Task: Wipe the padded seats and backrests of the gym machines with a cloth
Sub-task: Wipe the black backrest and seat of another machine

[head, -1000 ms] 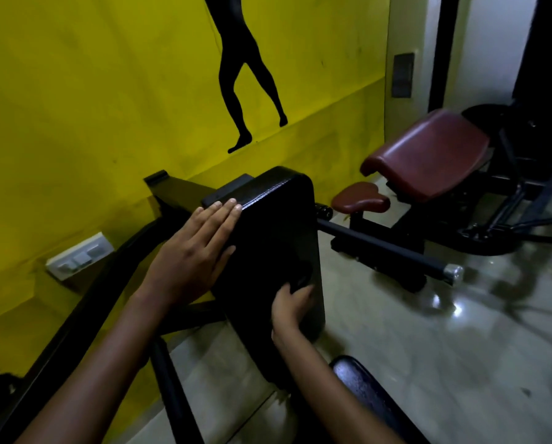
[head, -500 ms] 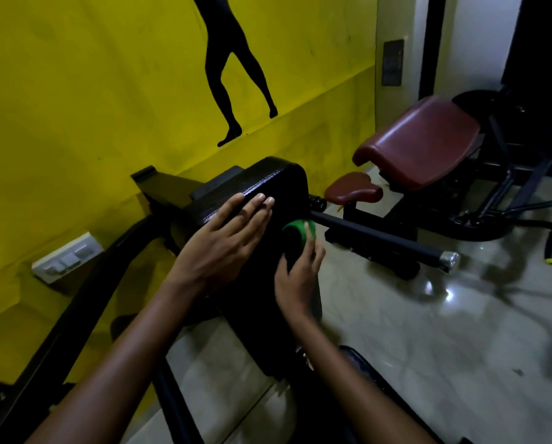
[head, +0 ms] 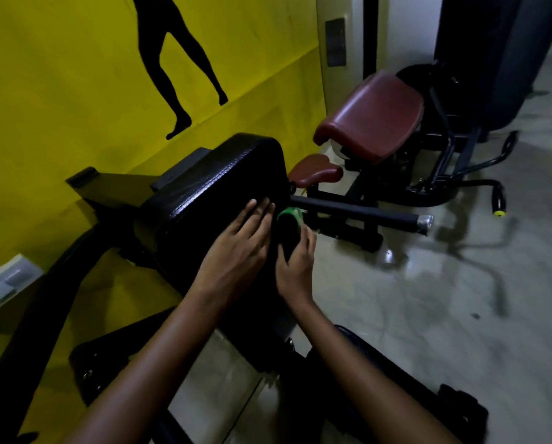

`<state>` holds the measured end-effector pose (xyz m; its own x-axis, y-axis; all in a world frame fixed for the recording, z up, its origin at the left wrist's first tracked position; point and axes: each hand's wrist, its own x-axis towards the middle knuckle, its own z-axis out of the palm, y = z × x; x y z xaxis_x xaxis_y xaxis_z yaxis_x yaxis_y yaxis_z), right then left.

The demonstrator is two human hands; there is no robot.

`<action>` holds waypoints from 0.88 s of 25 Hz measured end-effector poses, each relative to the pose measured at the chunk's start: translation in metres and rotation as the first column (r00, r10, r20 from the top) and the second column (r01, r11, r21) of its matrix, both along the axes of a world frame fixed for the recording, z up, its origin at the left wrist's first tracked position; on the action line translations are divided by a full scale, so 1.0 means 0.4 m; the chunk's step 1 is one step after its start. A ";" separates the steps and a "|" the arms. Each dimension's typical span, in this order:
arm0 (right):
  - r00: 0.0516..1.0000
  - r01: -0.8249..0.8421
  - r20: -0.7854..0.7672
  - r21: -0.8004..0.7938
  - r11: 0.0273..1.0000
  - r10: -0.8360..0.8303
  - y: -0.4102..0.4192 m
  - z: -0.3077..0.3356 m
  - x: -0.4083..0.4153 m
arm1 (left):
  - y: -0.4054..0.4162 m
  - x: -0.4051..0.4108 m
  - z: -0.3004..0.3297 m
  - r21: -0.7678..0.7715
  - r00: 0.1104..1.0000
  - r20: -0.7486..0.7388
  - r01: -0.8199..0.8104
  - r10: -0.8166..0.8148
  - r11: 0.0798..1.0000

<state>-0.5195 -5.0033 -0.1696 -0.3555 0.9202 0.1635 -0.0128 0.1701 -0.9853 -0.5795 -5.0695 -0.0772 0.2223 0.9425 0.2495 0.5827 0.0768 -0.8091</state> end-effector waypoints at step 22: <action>0.995 0.094 -0.021 -0.068 0.993 -0.096 0.044 -0.264 -0.058 | 0.004 -0.027 -0.088 -0.058 0.992 -0.098 -0.081 0.075 0.995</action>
<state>-0.5427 -4.9858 -0.2754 -0.2628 0.9588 0.1080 -0.0234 0.1056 -0.9941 -0.5904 -5.0681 -0.1126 0.1674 0.9709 0.1713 0.4966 0.0670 -0.8654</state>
